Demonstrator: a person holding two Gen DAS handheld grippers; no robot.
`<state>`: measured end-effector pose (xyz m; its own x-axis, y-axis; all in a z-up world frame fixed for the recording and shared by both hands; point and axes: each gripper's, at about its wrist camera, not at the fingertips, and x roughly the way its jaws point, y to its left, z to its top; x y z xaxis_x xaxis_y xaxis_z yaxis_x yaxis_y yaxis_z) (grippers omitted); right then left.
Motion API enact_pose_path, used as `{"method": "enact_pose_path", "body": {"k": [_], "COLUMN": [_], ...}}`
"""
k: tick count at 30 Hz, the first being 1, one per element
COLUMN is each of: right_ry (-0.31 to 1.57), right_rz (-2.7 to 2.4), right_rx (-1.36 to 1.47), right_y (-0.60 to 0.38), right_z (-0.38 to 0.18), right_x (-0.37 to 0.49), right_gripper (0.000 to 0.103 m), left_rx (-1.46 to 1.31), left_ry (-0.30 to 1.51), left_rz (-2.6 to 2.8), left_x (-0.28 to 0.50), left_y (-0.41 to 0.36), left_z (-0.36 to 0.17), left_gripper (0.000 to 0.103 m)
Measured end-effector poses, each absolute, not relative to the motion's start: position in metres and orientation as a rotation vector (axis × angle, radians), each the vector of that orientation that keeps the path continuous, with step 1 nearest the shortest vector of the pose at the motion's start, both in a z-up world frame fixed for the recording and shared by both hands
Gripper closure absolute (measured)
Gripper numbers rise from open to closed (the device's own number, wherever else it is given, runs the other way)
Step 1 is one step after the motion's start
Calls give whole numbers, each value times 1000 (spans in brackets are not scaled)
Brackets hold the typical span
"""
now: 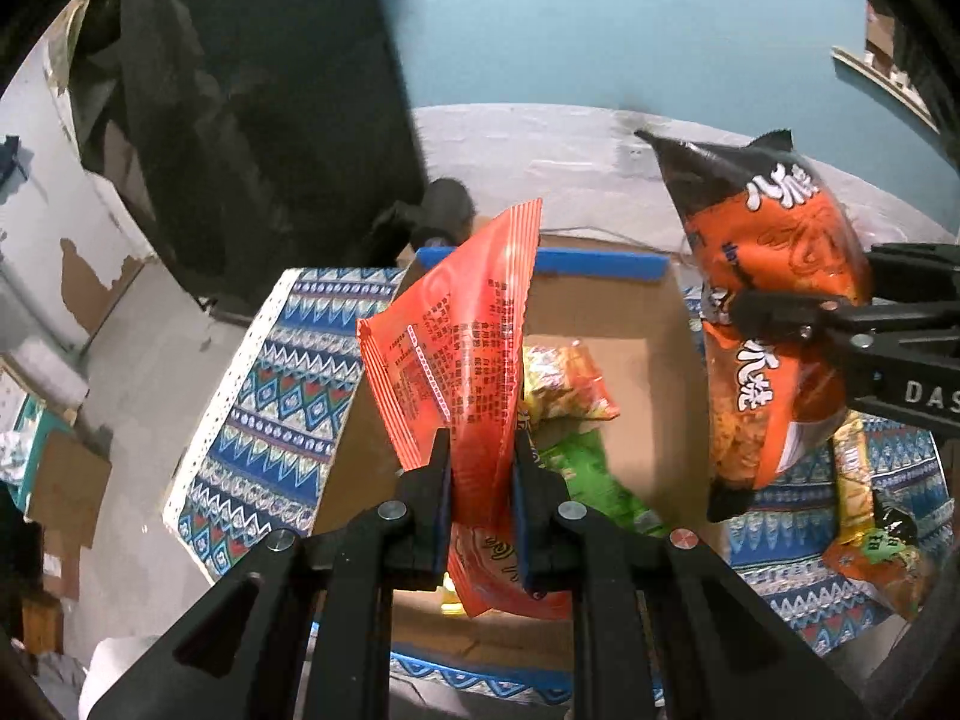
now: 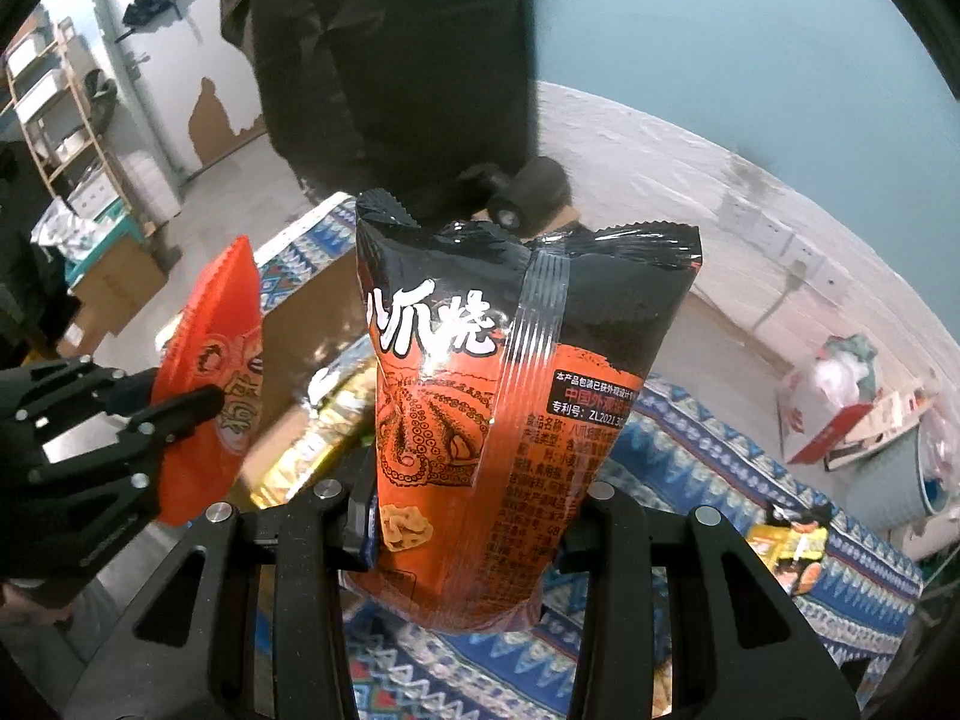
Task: Organize snacks
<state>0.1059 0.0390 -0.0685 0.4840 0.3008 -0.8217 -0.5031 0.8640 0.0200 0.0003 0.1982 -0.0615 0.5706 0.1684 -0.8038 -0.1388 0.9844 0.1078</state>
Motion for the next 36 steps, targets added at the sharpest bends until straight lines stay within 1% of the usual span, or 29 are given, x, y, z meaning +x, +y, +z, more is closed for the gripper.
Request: {"method": "enact_pose_path", "body": {"k": [8,13,14,15,16,18,22,23,26,27,28,30,36], "right_ry": [973,1000,1006,1012,1019,1029,1038,1040,1052,1055,1056,1051,1018], "right_rz": [528,546,549,553,557,562,564,566,564,567,571,565,555], "right_rx": [-284,-301,-305,-307,-309,-315,-324,-322,-314,-309,-300,-289,-278], "right_y": [73,88,91,93,95,99,102,103,104,105,104,103,96], "right_z": [-83,-95,-97,-99,-102,-106,-108,-109,-112,-113,-113,-112,-95], "right_x": [108,110,110,111,111,112,113,114,116,116,116,116,111], "right_gripper": [66,66,66,66,66,65,65,63,60,55,52,43,35], "left_rx": [10,4,8,13,23,39,56,57,56,54,50,43,45], "left_ry": [1003,1060,1072,1076,1079,1072,1063,1062,1049,1047,1041,1035,1026], "left_rz": [219,244,255,264,278,291,306,310,312,314,310,304,276], "left_x": [1,6,6,6,5,3,-3,-5,-7,-7,-8,-8,-8], "left_y": [220,227,228,229,230,230,233,233,234,234,234,234,225], "left_z": [-85,-99,-101,-101,-102,-99,-93,-91,-86,-84,-81,-79,-75], "left_gripper": [86,82,76,68,63,48,42,40,40,40,40,38,38]}}
